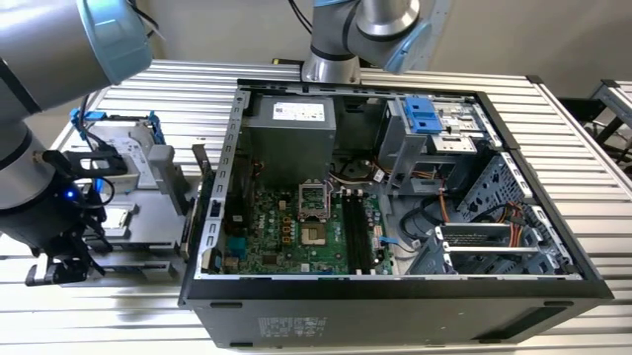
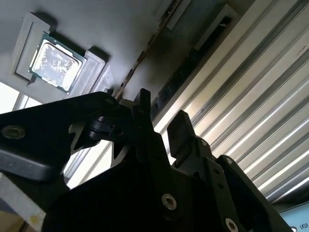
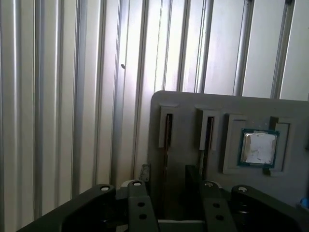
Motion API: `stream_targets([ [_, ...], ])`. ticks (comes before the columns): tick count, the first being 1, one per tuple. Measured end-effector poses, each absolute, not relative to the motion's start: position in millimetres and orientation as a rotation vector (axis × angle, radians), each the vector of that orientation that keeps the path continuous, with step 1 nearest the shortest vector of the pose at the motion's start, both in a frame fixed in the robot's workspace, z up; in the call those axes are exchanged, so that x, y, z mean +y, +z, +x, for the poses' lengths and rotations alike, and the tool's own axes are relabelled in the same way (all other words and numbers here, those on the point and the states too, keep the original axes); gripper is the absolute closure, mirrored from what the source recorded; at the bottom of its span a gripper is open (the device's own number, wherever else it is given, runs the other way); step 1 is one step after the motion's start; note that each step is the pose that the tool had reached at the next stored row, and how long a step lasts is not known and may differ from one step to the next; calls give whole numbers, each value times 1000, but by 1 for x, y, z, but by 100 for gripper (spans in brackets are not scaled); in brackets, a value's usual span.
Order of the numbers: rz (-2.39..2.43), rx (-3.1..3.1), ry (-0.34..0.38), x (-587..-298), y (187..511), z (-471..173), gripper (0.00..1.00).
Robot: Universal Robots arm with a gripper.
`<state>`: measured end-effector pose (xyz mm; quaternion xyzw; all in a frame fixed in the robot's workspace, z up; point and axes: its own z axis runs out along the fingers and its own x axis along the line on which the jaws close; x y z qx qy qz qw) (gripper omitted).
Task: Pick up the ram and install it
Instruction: 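Pick up the ram and move it above insertion slot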
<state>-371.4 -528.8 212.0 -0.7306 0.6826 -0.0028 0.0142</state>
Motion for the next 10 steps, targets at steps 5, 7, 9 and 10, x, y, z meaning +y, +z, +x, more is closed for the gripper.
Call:
stream_targets([
  [5,-2275,2125,-9,-528,206,-371,0],
  [7,-2275,2125,-9,-527,202,-371,0],
  [9,-2275,2126,-9,-526,199,-371,0],
  [10,-2276,2126,-10,-526,197,-371,0],
])
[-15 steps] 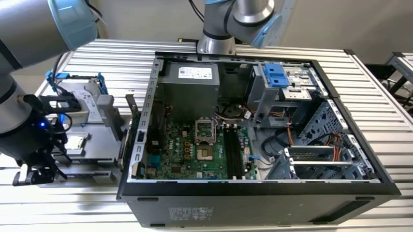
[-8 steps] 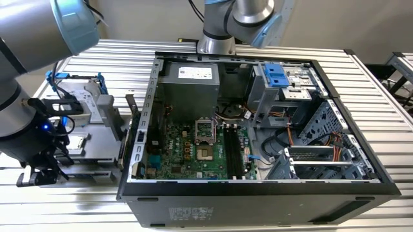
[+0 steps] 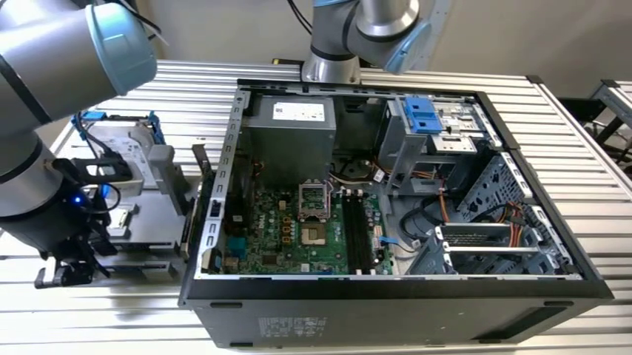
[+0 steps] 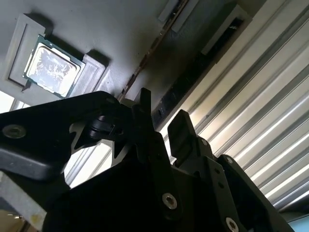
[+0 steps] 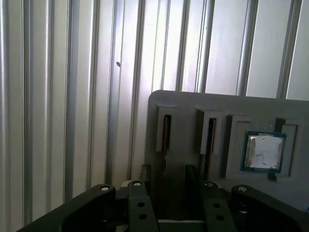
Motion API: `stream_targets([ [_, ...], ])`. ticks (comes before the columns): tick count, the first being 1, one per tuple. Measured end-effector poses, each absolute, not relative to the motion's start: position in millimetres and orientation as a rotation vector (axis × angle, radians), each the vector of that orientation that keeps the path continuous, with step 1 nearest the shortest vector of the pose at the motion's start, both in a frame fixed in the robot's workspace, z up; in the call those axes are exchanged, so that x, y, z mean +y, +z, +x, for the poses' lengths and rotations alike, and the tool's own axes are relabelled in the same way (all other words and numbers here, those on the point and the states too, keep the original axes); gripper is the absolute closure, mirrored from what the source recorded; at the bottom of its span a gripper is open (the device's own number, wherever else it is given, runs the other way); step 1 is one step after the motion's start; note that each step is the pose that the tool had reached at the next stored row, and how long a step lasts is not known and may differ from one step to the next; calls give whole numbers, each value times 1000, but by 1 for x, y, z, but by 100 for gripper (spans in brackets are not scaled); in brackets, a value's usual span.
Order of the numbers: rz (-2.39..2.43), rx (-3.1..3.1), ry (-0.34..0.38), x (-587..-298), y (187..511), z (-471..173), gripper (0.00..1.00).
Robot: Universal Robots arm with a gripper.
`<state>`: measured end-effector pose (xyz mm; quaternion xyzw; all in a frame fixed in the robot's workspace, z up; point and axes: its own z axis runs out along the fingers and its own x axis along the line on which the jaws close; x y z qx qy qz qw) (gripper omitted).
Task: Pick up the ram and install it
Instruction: 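Pick up the ram and move it above insertion slot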
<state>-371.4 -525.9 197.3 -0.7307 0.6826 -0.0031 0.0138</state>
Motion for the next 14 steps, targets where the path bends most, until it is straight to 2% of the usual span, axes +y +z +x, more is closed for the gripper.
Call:
stream_targets([
  [14,-2276,2126,-11,-525,193,-374,0],
])
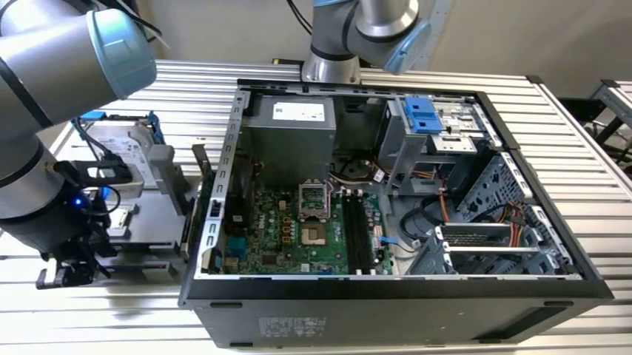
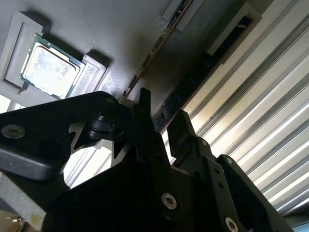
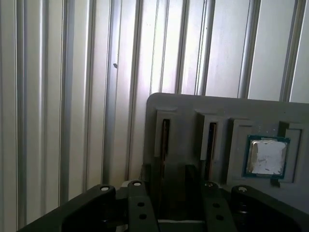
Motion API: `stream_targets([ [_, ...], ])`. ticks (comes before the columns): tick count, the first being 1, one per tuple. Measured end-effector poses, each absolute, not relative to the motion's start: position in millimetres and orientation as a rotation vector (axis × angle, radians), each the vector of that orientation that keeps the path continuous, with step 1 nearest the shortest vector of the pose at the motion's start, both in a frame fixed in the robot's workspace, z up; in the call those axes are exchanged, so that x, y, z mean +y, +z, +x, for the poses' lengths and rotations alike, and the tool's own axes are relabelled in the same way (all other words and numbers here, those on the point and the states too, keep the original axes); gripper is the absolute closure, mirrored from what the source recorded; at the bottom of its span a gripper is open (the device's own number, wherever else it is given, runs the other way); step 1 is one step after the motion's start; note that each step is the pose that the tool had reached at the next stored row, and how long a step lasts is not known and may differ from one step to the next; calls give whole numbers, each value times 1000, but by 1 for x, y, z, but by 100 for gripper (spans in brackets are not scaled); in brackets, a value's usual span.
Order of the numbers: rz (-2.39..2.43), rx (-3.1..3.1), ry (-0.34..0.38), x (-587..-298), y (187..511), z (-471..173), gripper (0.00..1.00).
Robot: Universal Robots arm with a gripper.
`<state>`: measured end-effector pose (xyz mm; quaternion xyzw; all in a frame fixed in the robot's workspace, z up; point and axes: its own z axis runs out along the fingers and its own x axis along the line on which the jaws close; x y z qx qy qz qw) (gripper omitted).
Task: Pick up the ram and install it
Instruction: 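Pick up the ram and move it above insertion slot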
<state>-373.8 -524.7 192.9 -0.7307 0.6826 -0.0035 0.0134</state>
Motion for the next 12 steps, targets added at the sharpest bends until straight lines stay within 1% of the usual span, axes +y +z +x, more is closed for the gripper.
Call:
stream_targets([
  [1,-2276,2126,-11,-525,193,-374,100],
  [6,-2276,2127,-11,-525,193,-374,100],
  [12,-2260,2144,-11,-525,220,-374,100],
])
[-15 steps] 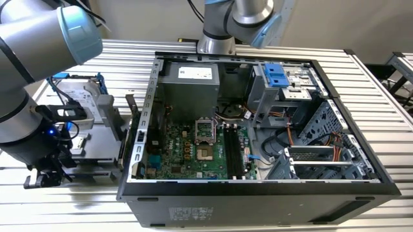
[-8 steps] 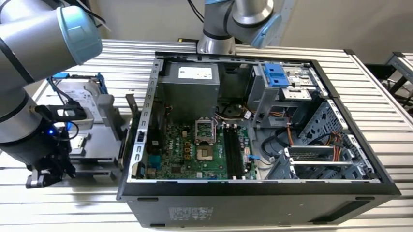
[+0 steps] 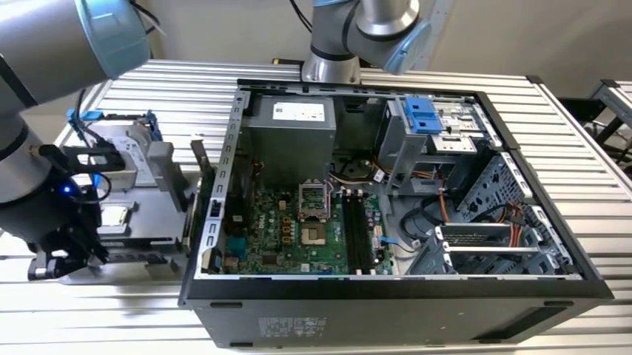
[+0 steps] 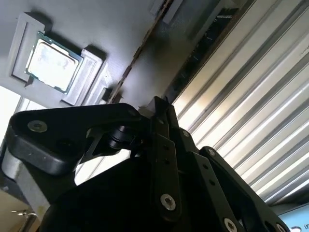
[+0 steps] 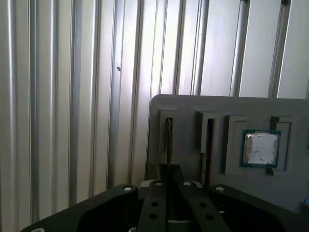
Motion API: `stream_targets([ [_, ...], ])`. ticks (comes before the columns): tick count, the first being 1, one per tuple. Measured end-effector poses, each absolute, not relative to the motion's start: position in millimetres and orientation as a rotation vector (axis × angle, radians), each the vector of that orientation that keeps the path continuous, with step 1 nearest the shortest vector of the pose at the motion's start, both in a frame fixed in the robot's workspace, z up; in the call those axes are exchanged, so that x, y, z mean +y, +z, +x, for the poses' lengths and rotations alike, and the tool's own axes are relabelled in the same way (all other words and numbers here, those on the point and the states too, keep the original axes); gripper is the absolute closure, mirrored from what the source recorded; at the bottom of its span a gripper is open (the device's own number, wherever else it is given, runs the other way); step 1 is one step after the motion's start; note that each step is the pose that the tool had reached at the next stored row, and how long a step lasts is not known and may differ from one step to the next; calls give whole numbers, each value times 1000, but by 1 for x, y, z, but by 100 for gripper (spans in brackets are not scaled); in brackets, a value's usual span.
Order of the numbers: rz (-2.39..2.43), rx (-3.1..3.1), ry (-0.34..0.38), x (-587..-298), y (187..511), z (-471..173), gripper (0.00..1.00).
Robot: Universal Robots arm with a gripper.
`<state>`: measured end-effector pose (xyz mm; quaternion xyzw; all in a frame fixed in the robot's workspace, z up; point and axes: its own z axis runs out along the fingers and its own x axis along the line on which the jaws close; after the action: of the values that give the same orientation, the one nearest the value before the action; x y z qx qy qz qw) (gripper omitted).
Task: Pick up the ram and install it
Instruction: 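Pick up the ram and move it above insertion slot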
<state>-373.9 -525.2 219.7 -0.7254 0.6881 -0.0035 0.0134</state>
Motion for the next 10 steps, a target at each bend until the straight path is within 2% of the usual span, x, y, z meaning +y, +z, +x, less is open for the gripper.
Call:
stream_targets([
  [10,-2182,2226,-9,-526,257,-374,100],
])
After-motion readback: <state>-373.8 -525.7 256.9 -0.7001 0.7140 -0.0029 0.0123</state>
